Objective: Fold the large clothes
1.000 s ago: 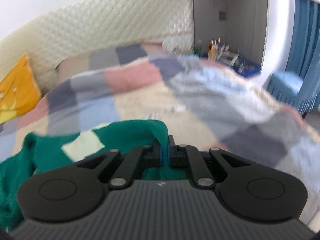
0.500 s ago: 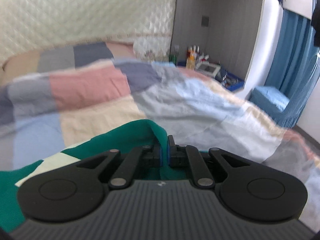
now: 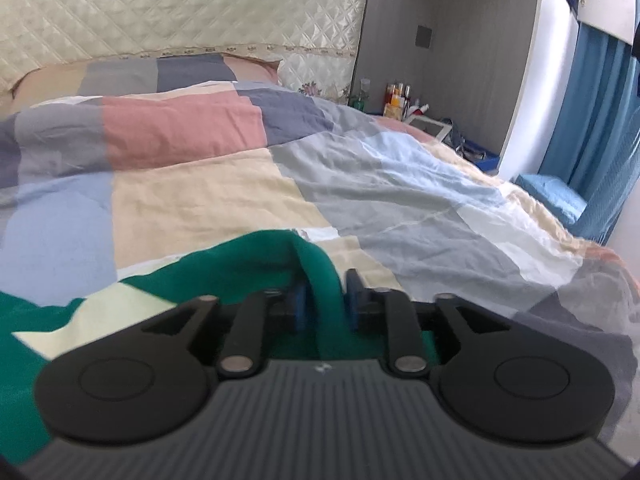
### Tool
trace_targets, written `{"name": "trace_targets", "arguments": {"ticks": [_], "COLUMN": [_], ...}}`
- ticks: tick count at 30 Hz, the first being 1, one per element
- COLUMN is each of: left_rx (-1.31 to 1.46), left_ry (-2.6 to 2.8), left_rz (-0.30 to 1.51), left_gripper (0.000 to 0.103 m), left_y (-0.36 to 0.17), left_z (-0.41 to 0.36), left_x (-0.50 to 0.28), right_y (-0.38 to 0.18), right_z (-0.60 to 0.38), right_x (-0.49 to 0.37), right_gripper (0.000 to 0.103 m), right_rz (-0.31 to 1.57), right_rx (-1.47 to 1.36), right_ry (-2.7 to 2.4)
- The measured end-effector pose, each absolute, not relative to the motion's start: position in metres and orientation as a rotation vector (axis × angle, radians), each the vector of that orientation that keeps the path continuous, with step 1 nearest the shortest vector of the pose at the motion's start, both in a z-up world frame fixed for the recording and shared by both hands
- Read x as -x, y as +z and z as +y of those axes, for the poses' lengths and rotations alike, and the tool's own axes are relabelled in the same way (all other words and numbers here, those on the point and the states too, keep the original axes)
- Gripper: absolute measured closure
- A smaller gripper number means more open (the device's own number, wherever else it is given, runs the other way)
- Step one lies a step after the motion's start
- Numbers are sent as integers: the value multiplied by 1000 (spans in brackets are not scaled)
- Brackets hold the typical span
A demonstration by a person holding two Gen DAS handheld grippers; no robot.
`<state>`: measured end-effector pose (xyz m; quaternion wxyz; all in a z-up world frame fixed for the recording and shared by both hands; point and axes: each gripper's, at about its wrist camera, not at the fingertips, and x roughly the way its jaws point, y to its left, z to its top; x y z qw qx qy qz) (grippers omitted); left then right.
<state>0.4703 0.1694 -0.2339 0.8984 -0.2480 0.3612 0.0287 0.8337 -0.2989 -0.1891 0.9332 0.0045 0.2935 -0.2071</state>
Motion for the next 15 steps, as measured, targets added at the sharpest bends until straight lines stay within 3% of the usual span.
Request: {"name": "trace_targets", "arguments": {"ticks": [2,3,15], "left_rx": [509,505,536], "left_ry": [65,66,-4], "left_rz": [726,718,613], "left_gripper": [48,48,48], "left_y": [-227,-223,-182], "left_z": [169,169,159], "left_x": [-465,-462,-414], "right_y": [-177,-172,-94], "right_z": [-300,-299,-252], "right_x": [-819,-811,-667], "right_gripper": [39,36,36], "right_rz": [601,603,622], "right_rx": [-65,-91,-222], "right_ry": [-388,-376,-214]}}
